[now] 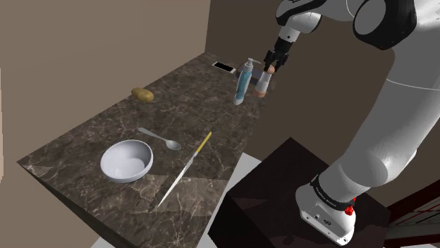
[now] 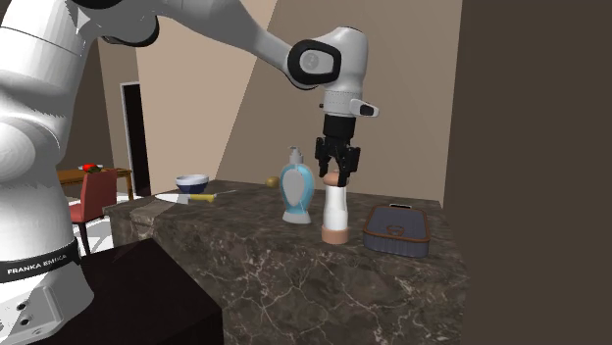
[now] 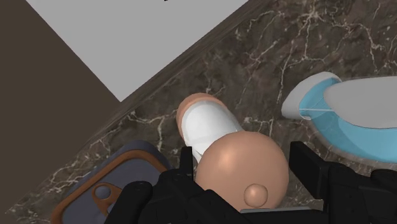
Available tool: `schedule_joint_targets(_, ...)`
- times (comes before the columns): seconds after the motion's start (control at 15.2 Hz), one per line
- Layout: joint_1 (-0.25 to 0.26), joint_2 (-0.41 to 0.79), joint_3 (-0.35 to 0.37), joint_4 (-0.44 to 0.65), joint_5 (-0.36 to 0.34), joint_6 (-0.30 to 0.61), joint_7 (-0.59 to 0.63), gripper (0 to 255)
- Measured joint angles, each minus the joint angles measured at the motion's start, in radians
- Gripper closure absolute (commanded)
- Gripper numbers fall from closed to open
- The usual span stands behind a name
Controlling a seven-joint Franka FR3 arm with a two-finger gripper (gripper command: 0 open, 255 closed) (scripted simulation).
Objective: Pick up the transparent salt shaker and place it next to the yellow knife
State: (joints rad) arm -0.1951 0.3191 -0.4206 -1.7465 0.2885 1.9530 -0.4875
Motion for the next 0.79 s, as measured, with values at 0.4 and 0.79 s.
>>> schedule_joint_targets(0.4,0.000,0.000,0.000,0.000,0.000,0.000,0.000,255)
schedule_joint_targets(0.79,0.001,-0.016,-0.004,0.033,-0.011,-0.047,0.012,255)
